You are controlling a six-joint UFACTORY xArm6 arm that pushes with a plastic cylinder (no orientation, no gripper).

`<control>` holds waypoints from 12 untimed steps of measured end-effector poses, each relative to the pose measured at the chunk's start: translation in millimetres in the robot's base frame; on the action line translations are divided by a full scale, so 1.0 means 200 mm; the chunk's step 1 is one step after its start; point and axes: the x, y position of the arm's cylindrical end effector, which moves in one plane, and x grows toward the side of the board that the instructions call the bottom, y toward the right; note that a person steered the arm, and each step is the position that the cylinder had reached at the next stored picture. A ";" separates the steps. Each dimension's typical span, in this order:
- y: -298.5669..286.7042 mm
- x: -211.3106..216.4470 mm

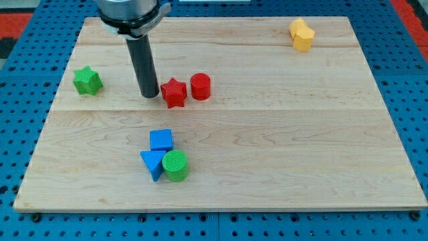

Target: Push the green circle diagonally right below the green star

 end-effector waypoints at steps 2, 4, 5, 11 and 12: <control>0.23 -0.04; 0.35 0.12; 0.83 0.35; 0.10 0.86; 0.11 0.75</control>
